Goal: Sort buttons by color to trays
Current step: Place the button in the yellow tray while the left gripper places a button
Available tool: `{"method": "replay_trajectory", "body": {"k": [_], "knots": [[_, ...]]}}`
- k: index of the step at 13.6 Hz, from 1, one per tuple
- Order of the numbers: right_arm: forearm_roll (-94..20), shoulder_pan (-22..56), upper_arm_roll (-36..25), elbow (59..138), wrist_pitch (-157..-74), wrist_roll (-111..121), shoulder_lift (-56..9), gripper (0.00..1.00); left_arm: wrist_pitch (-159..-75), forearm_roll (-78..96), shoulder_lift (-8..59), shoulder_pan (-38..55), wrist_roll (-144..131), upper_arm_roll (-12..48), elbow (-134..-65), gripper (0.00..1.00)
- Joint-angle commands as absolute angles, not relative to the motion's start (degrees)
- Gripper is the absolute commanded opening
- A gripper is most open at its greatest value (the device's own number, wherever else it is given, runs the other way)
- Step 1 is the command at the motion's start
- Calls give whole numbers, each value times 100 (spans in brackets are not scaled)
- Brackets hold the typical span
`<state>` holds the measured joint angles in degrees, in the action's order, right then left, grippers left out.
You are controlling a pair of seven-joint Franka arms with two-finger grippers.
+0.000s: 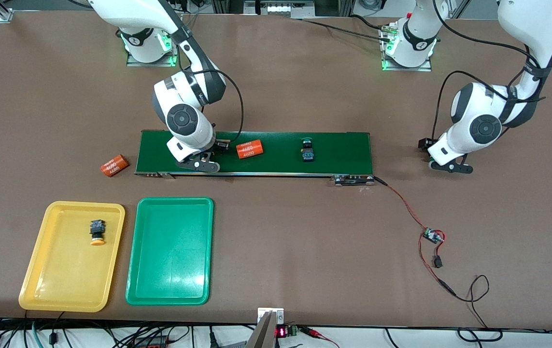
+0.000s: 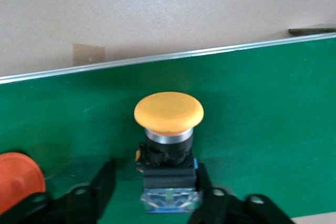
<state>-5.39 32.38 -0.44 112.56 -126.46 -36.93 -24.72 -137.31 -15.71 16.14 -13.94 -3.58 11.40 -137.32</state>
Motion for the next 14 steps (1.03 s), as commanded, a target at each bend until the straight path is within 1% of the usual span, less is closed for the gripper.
{"method": "replay_trajectory", "body": {"k": [1, 2, 3, 4, 6, 7, 8, 10, 12, 14], "knots": [[-563, 3173, 9, 11277, -12656, -3832, -2382, 12, -14333, -1310, 1458, -1274, -272, 1028, -14237, 78], [-563, 3155, 9, 11207, -12656, -3832, -2356, 10, -14335, -1310, 1485, -1283, -194, 1028, -14238, 60], [-571, 3155, 0, 11041, -12656, -3815, -2347, 8, -14291, -1310, 1451, -1309, -159, 1037, -14238, 45], [-580, 3094, -17, 10882, -12648, -3806, -2355, 6, -14256, -1310, 1450, -1310, -158, 1037, -14238, 35], [-528, 2727, -44, 10557, -12621, -3771, -2382, 4, -14160, -1310, 1380, -1301, -176, 1055, -14151, 19], [-466, 2420, -53, 10425, -12630, -3692, -2425, 4, -13950, -1318, 1284, -1275, -176, 1098, -14002, 14], [-213, 2069, -70, 10311, -12630, -3483, -2521, 4, -13583, -1310, 1257, -1266, -184, 1186, -13775, 14], [454, 1409, -62, 9968, -12621, -2851, -2750, 4, -12722, -1257, 1257, -1248, -211, 1484, -13047, 14], [851, 873, -62, 9871, -12691, -1974, -2908, 3, -11869, -776, 1344, -1169, -228, 1791, -12308, 15], [1036, 407, -70, 9625, -12691, -1374, -3110, 2, -11698, -362, 1432, -1099, -342, 2160, -12025, 15]]}}
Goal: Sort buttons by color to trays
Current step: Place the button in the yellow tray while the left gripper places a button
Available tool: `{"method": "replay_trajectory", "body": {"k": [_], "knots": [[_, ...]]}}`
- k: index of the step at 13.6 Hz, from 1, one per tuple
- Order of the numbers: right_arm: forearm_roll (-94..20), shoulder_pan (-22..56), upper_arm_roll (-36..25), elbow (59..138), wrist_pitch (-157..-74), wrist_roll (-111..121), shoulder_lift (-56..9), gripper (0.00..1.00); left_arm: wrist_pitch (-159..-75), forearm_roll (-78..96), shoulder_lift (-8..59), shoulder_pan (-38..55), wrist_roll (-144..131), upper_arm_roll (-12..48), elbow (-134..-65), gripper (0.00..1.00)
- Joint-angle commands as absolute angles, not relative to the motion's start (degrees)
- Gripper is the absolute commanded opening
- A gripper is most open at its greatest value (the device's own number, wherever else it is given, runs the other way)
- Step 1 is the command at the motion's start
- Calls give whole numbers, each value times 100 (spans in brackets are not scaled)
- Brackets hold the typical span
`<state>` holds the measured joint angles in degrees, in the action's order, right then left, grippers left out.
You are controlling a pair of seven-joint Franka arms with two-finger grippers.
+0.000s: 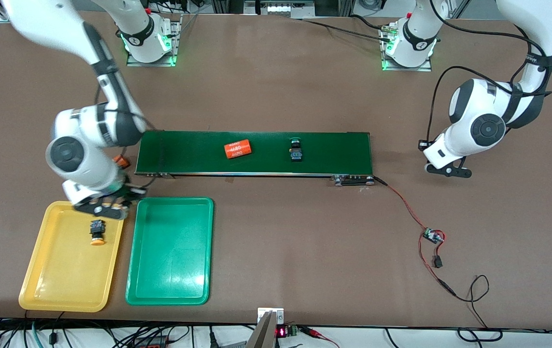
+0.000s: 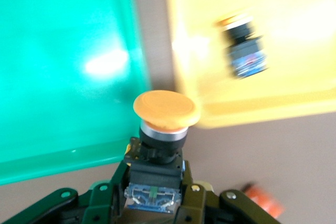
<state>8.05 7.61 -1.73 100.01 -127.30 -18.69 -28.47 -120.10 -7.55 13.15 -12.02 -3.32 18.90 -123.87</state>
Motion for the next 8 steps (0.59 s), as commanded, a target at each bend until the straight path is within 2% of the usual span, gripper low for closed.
{"method": "replay_trajectory", "body": {"k": [1, 4, 8], "knots": [[1159, 152, -62, 9494, -12691, -1049, -3242, 2, -11724, -169, 1546, -1073, -473, 2319, -11936, 15], [1397, -306, -62, 9150, -13015, -153, -3664, 1, -11838, 499, 1897, -722, -764, 2548, -11646, 15], [1415, -483, -62, 9062, -13780, 394, -4024, 1, -12663, 589, 2276, -370, -1940, 3075, -11646, 16]]}}
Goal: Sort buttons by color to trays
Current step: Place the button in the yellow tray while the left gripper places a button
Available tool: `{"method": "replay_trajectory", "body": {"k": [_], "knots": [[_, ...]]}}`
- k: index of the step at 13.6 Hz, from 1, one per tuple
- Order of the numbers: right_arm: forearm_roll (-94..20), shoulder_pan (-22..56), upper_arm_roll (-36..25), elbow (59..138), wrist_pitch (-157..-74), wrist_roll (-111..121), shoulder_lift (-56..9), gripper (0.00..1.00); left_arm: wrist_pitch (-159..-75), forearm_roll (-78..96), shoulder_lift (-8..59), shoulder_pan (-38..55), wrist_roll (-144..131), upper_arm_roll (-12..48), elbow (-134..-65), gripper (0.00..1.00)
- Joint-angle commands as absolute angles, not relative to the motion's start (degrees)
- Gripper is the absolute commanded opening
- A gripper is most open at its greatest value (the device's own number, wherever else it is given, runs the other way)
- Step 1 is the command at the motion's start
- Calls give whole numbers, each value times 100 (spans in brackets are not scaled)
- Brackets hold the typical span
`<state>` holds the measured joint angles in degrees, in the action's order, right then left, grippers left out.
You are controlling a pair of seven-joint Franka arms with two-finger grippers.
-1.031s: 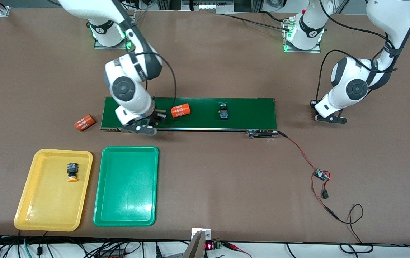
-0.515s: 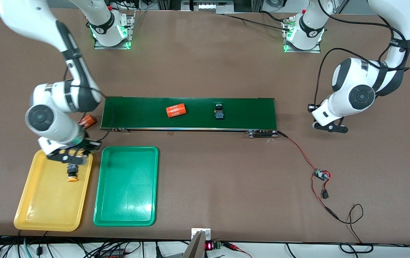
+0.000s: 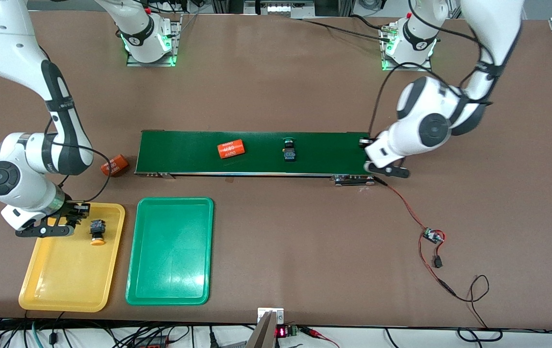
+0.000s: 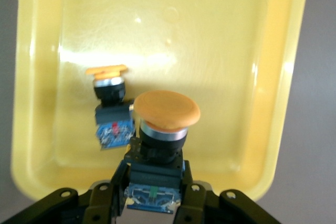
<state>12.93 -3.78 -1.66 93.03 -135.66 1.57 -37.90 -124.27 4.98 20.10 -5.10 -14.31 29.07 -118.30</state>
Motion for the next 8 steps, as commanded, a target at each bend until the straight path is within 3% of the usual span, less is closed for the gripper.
{"method": "replay_trajectory", "body": {"k": [1, 2, 3, 4, 8], "knots": [[1406, -544, -62, 9027, -13825, 517, -4078, 1, -12856, 589, 2355, -239, -2203, 3120, -11646, 17], [1406, -632, -62, 9018, -13825, 684, -4113, 1, -13041, 580, 2442, -98, -2415, 3129, -11646, 19], [1406, -702, -62, 8983, -13834, 912, -4157, 1, -13156, 571, 2478, -44, -2547, 3129, -11637, 39], [1398, -764, -62, 8930, -13834, 1132, -4209, 2, -13166, 563, 2479, -44, -2549, 3120, -11628, 99], [1389, -896, -62, 8912, -14202, 1503, -4385, 2, -12817, 589, 1962, -79, -2566, 3077, -11497, 100]]}}
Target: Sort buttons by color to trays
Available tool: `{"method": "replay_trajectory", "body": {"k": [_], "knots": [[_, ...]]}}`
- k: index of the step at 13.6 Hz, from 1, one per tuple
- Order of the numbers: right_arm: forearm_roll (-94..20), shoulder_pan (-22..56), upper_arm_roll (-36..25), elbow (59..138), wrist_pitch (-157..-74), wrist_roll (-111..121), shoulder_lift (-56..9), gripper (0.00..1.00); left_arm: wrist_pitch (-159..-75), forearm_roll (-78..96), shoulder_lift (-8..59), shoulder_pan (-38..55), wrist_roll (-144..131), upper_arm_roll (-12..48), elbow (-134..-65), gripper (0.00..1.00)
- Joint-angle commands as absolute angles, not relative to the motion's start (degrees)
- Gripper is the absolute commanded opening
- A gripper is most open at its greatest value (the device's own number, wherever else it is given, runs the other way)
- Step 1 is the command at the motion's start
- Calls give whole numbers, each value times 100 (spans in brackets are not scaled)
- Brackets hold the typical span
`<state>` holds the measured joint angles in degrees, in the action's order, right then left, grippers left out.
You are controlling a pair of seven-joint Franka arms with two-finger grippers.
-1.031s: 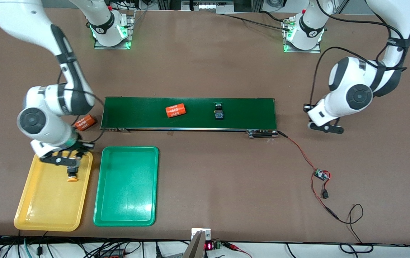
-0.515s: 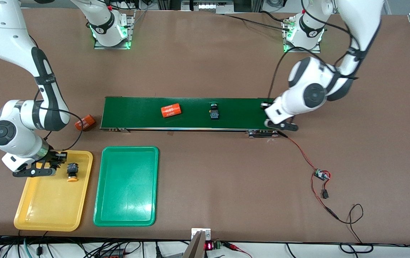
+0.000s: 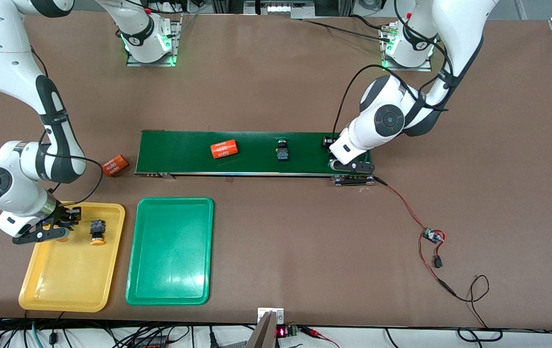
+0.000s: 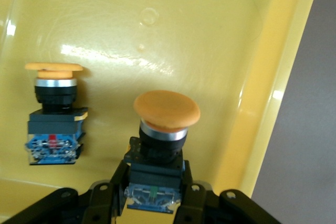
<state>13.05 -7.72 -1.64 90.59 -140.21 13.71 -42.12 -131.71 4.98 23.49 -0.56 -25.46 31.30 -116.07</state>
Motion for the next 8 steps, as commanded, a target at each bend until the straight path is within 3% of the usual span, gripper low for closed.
{"method": "replay_trajectory", "body": {"k": [1, 2, 3, 4, 8], "knots": [[1389, -905, -62, 8903, -14290, 1503, -4438, 2, -12327, 580, 1786, -88, -2540, 2998, -11287, 100], [1389, -905, -62, 8912, -14326, 1503, -4438, 4, -11765, 537, 1654, -79, -2505, 2788, -11007, 100], [1389, -897, -62, 8903, -14326, 1486, -4447, 35, -11273, 510, 1557, -62, -2479, 2612, -10752, 100], [1336, -905, -53, 8903, -14335, 1407, -4439, 99, -10859, 501, 1434, -62, -2418, 2445, -10566, 100], [1257, -888, 26, 8895, -13838, 1450, -4036, 100, -10303, 475, 801, 0, -1138, 1348, -10582, 100]]}}
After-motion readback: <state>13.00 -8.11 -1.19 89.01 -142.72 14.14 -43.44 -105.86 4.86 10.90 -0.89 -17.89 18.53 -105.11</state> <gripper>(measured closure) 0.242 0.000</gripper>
